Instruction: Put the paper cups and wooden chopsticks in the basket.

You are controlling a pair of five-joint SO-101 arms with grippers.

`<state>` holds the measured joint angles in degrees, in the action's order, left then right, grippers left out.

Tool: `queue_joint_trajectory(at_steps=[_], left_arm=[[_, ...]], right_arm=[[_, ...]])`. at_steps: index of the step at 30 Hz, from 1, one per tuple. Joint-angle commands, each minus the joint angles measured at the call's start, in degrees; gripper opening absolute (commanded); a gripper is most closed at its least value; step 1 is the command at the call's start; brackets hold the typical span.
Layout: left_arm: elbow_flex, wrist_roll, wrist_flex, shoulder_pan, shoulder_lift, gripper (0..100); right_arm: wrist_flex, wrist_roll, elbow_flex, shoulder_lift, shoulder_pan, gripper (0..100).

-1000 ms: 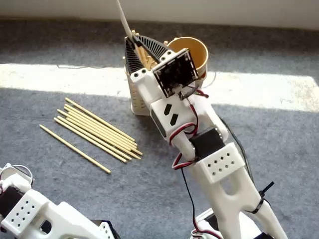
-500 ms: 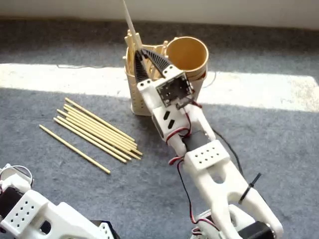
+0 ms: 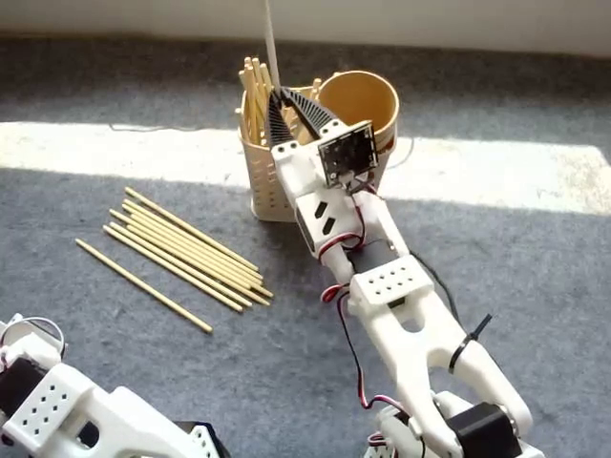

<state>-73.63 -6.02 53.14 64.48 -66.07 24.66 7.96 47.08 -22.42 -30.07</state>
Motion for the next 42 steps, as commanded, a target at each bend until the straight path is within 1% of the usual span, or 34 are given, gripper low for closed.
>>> queue_joint_trajectory(at_steps=[1, 5, 6, 10, 15, 21, 24, 29, 35, 39, 42], left_arm=[[0.3, -0.2, -1.0, -1.0, -0.8, 11], [0.3, -0.2, -1.0, -1.0, -0.8, 11], [0.3, -0.2, -1.0, -1.0, -0.8, 11], [0.3, -0.2, -1.0, -1.0, -0.8, 11], [0.0, -0.2, -1.8, -1.0, -0.8, 11], [0.0, -0.2, -2.3, -1.0, -0.8, 11], [0.0, -0.2, -2.3, -1.0, -0.8, 11], [0.0, -0.2, -2.3, -1.0, -0.8, 11], [0.0, -0.2, -2.3, -1.0, -0.8, 11], [0.0, -0.2, -2.2, -1.0, -0.8, 11], [0.0, -0.2, -2.2, -1.0, -0.8, 11]], right_arm=[[1.3, -0.5, 2.1, -0.7, 0.4, 1.7], [1.3, -0.6, 4.2, -0.7, 0.4, 13.4], [1.2, -0.7, 4.3, -0.7, 0.4, 15.0], [1.2, -0.7, 4.0, -1.8, -0.4, 15.1], [0.8, -0.5, 4.3, -7.7, -2.5, 11.8], [-8.1, -0.4, 3.7, -12.8, -3.5, 2.2], [-10.4, -0.4, 3.8, -16.0, -4.8, 0.4], [-21.1, -0.3, 3.7, -24.7, -8.4, 0.4], [-39.7, -0.3, 3.7, -33.1, -9.5, 0.5], [-50.3, -0.1, 4.1, -32.8, -9.5, 0.7], [-56.0, 4.3, 3.7, -29.4, -9.7, 0.7]])
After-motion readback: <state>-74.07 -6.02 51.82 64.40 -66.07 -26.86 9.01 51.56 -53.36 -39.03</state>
